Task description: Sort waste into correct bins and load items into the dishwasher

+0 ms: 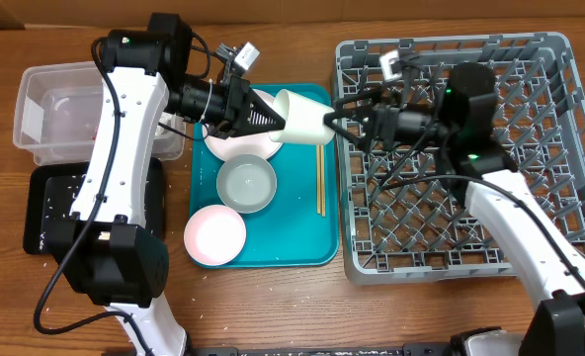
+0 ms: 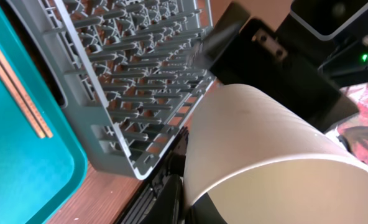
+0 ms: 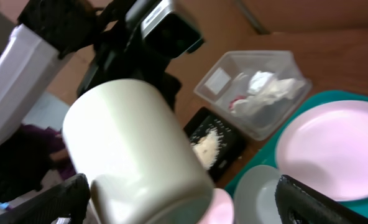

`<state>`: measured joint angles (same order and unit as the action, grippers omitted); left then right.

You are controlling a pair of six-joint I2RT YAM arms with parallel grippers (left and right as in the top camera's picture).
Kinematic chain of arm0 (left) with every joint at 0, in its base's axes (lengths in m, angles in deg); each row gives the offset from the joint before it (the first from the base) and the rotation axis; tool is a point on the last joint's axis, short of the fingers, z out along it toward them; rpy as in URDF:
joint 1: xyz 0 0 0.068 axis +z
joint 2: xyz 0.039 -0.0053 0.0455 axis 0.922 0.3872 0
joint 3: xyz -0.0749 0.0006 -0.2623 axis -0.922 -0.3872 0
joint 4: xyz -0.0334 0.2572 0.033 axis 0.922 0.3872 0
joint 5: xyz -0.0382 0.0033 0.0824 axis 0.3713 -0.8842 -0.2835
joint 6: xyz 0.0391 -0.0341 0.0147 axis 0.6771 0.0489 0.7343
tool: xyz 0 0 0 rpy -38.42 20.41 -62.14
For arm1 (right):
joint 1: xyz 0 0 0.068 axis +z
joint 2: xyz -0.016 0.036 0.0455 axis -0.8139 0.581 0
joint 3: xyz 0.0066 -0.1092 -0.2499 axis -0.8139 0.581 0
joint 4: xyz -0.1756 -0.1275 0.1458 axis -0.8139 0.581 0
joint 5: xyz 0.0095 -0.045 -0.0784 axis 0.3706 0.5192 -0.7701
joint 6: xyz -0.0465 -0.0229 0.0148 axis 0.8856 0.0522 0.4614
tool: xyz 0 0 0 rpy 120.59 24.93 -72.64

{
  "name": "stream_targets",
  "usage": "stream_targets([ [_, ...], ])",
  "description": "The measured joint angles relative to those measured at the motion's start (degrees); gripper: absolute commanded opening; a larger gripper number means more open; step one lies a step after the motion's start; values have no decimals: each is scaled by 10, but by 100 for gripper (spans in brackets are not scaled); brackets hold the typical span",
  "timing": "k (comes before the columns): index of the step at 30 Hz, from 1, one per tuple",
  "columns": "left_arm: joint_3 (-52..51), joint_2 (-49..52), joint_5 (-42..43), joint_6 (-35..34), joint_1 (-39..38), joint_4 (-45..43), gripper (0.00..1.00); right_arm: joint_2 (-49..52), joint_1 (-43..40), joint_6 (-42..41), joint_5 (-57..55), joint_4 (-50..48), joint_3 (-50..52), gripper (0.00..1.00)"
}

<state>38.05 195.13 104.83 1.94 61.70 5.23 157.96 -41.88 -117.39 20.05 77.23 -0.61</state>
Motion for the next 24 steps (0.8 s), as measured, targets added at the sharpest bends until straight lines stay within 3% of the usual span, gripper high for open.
stream_targets([
  [10, 0, 0, 28, 10, 1, 9, 5, 0, 39, -26, 21, -61, 0, 67],
  [12, 0, 0, 34, 10, 4, 9, 12, 0, 38, -31, 27, -69, 0, 61],
  [15, 0, 0, 34, 11, 5, 9, 25, 0, 39, -36, 28, -74, 0, 60],
  [21, 0, 0, 33, 13, 0, 9, 34, 0, 39, -42, 27, -82, 0, 58],
  [24, 0, 0, 26, 13, 0, 9, 39, 0, 39, -42, 26, -95, 0, 52],
])
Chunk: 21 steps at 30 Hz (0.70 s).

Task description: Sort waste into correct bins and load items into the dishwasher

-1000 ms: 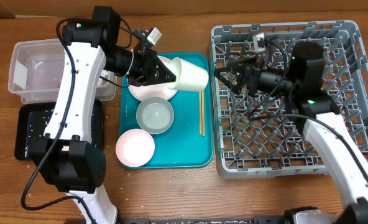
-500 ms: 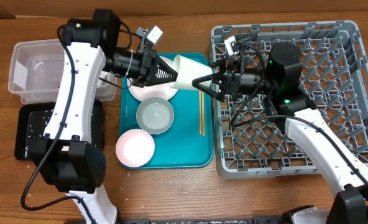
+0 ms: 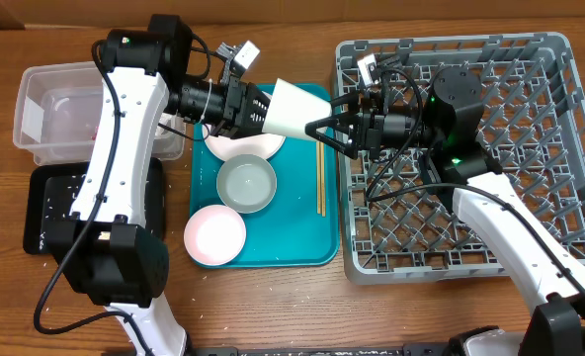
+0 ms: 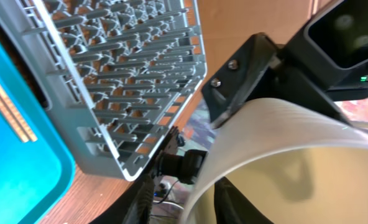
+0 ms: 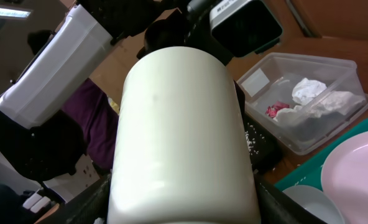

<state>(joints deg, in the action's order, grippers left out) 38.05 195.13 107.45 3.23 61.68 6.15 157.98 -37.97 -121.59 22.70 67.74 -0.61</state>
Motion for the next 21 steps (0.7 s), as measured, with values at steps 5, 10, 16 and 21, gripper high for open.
stream_targets([
  [5, 0, 0, -29, -1, 1, -4, 52, 0, -32, 0, 2, 29, 0, 52],
  [10, 0, 0, -43, 0, 13, -33, 63, 0, -104, 1, -33, 139, 0, 52],
  [16, 0, 0, -85, -11, 19, -103, 64, -4, -129, 19, -125, 319, 0, 53],
  [21, 0, 0, -184, -57, 19, -167, 64, -59, -103, 40, -248, 530, -7, 54],
])
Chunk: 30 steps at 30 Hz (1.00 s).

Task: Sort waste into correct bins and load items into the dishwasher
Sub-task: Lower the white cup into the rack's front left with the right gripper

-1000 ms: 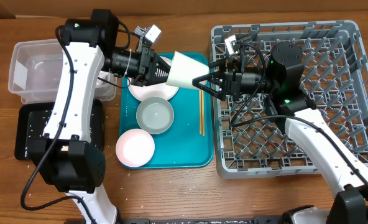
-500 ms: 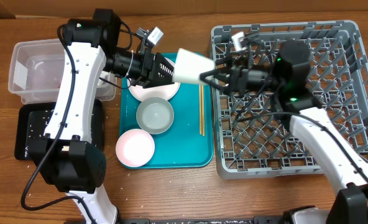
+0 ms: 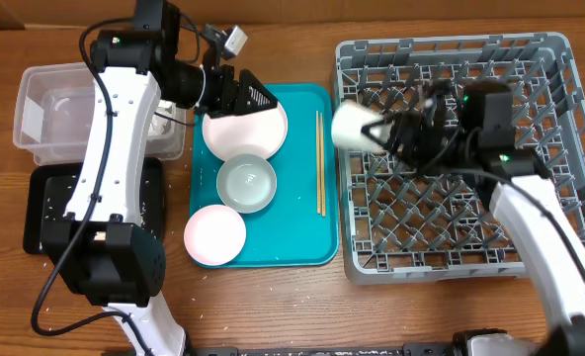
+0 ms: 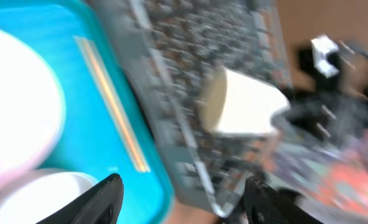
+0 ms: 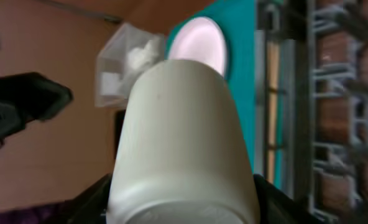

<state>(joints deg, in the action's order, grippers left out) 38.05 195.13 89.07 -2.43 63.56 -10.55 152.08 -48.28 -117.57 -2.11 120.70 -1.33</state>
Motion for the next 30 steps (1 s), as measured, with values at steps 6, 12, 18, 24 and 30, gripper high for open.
stream_targets([
  [6, 0, 0, -124, -54, -3, -34, 64, -94, 87, 3, -183, 252, -78, 54],
  [12, 0, 0, -188, -69, -9, -40, 64, -104, 190, -48, -309, 390, -114, 55],
  [18, 0, 0, -214, -71, -9, -40, 64, -56, 242, -100, -364, 464, -114, 55],
  [24, 0, 0, -220, -71, -9, -39, 64, 7, 261, -122, -378, 488, -115, 57],
  [30, 0, 0, -234, -71, -9, -33, 64, 29, 261, -128, -380, 494, -129, 66],
])
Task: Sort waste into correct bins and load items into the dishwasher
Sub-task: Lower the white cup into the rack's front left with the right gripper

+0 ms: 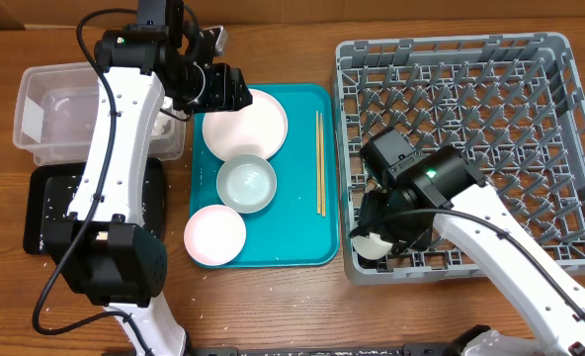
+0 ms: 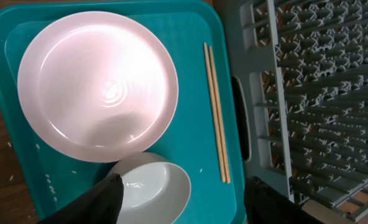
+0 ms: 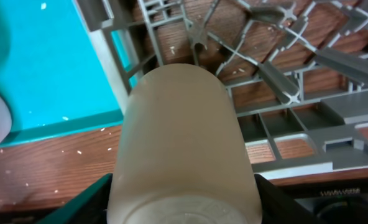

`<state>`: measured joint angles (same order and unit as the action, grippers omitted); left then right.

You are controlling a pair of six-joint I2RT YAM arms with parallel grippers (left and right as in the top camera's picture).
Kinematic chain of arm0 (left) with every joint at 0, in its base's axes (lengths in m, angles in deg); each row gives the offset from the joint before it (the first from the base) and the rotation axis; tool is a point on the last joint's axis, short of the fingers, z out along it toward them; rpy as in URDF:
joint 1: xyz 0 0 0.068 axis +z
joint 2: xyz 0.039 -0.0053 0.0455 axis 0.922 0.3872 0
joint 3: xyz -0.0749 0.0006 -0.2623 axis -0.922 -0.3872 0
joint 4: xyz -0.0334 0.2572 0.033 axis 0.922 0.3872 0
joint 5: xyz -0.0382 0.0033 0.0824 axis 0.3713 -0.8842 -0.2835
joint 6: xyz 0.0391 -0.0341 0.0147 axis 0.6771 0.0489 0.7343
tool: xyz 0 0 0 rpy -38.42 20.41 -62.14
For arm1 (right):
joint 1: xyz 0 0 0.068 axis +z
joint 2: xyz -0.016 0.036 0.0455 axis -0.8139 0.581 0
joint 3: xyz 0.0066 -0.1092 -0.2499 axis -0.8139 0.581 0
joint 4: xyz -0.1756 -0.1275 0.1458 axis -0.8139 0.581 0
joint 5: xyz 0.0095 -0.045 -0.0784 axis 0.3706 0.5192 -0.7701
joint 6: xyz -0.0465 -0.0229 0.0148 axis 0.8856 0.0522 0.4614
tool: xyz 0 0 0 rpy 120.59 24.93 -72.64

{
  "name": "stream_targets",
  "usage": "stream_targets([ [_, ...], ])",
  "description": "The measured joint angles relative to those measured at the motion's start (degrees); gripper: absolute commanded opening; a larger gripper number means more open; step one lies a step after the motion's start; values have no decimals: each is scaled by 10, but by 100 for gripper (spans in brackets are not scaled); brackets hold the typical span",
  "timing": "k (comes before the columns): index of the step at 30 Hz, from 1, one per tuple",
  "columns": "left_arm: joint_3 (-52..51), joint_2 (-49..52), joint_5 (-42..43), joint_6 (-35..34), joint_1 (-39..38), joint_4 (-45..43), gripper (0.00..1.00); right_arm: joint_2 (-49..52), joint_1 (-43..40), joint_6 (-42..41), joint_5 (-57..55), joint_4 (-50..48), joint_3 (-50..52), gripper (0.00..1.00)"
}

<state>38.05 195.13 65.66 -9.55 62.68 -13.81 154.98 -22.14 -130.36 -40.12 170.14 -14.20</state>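
Observation:
A cream cup [image 3: 183,143] lies on its side in my right gripper [image 3: 183,186], which is shut on it, fingers at both flanks. In the overhead view the cup [image 1: 371,246] hangs at the front-left corner of the grey dish rack [image 1: 490,119], under my right gripper [image 1: 378,237]. My left gripper [image 1: 235,89] stands open and empty over the teal tray [image 1: 302,232], by the pink plate [image 1: 245,124]. Its wrist view shows that plate [image 2: 97,84], a pale bowl [image 2: 150,193] and chopsticks [image 2: 216,112] below my left gripper [image 2: 185,188].
On the tray also sit a small pink bowl [image 1: 214,235], the pale bowl [image 1: 246,183] and the chopsticks [image 1: 319,163]. A clear plastic bin [image 1: 50,109] and a black bin [image 1: 50,203] with crumbs stand at the left.
My right gripper, still shut on the cup, has gone from the rack's upper left edge to its front-left corner. The left gripper now faces down over the plate, still open.
First my left gripper held the cup over the tray while the right one stood open around it. Then both were on the cup. Then the right held it alone by the rack's left edge and the left was open. Now the cup is at the front-left corner.

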Motion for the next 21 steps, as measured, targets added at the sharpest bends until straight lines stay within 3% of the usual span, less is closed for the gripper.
stream_targets([
  [11, 0, 0, -11, 0, 0, 2, 65, 13, -17, 3, -10, -13, 0, 66],
  [21, 0, 0, -13, 0, 0, 4, 65, 28, -31, 13, -46, 34, -35, 66],
])
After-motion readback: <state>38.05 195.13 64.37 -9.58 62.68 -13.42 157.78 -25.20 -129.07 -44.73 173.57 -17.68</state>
